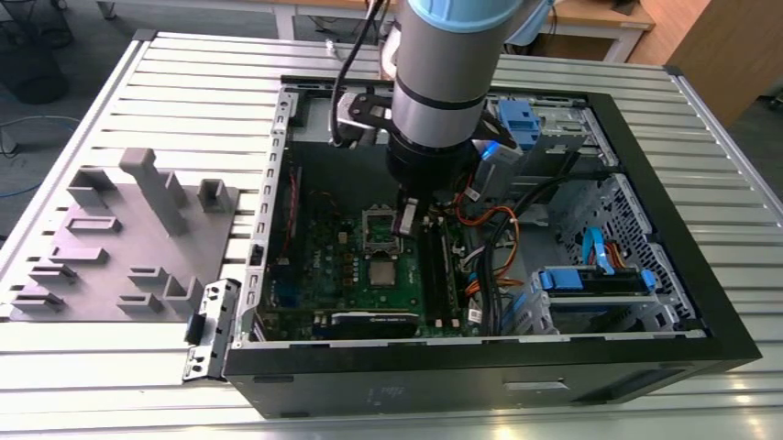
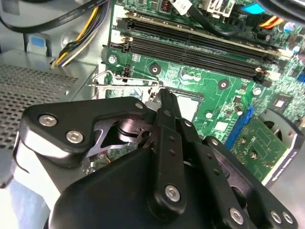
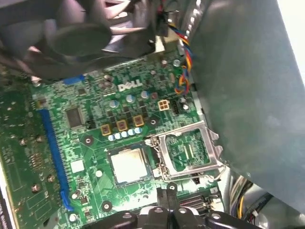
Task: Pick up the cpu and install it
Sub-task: 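Close the cpu cover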
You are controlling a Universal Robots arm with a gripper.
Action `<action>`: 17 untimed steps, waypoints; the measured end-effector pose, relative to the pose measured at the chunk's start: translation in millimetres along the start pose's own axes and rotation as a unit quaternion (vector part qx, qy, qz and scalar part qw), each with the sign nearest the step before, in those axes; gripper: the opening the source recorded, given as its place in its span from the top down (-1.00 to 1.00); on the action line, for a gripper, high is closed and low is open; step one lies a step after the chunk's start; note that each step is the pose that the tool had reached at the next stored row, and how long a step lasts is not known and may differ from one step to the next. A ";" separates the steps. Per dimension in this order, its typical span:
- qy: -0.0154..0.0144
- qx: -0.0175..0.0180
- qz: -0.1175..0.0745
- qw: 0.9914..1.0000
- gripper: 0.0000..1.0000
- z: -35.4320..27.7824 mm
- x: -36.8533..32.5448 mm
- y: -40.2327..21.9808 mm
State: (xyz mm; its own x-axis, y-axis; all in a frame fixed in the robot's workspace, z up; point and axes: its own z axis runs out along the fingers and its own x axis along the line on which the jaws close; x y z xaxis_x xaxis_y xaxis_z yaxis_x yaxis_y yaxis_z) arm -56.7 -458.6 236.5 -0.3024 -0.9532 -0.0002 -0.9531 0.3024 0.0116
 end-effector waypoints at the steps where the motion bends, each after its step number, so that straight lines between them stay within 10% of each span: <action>1: 0.000 0.000 0.007 1.000 0.79 0.4 0.0 0.0; 4: -0.001 0.000 0.042 0.999 0.79 2.5 -0.2 -0.5; 17: -0.001 0.000 0.085 0.996 0.79 9.3 -6.4 -2.7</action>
State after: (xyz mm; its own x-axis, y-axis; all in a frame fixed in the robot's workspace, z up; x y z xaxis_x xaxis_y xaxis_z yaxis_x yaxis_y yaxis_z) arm -52.3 -453.2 227.2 -0.4600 -0.8879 -0.0005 -0.8878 0.4600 0.0118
